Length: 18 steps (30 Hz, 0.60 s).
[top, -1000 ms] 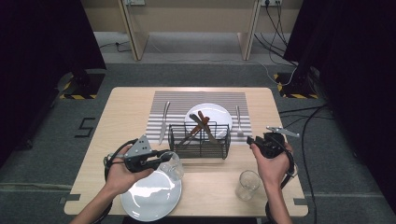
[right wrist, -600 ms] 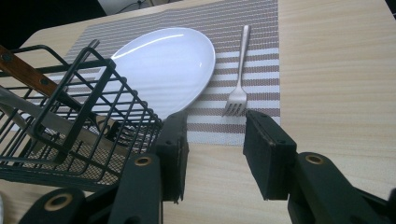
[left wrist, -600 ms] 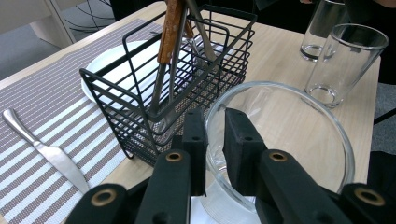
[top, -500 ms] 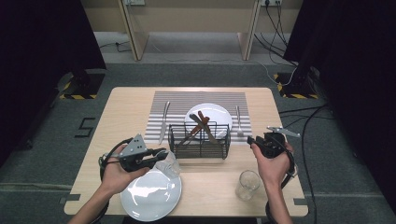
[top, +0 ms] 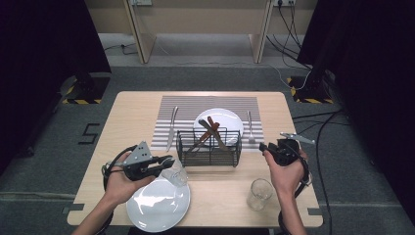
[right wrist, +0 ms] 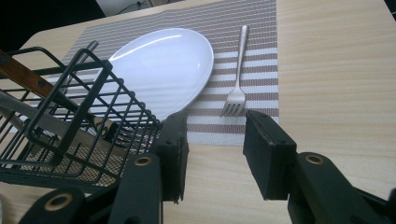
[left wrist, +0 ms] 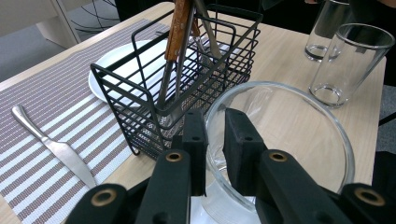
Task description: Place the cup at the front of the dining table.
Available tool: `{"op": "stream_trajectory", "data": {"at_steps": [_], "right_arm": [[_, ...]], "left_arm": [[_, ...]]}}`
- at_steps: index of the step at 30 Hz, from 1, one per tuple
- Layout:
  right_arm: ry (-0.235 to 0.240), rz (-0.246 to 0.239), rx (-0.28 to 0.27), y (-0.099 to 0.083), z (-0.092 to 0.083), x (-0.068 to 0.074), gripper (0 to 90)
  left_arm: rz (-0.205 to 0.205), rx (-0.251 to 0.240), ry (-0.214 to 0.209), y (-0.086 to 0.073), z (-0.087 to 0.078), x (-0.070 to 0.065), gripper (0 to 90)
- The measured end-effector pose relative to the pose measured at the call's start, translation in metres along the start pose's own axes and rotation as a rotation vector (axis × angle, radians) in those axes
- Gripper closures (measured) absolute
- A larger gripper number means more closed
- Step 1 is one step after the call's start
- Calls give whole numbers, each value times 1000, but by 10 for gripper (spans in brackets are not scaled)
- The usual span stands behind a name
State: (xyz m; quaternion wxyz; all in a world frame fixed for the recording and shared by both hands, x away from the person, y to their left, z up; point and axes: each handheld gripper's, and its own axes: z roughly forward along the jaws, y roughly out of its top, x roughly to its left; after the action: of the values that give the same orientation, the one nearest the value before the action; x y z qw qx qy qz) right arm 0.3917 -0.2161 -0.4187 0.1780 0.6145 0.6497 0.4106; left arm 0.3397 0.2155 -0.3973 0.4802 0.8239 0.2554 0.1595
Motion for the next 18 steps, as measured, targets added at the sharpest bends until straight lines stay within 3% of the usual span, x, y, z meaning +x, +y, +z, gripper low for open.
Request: {"op": "stream_trajectory", "data": {"at_steps": [18], "right_arm": [[4, 4, 4, -1, 1, 0, 593]], "left_arm": [[-4, -1, 26, -5, -7, 6, 789]]}}
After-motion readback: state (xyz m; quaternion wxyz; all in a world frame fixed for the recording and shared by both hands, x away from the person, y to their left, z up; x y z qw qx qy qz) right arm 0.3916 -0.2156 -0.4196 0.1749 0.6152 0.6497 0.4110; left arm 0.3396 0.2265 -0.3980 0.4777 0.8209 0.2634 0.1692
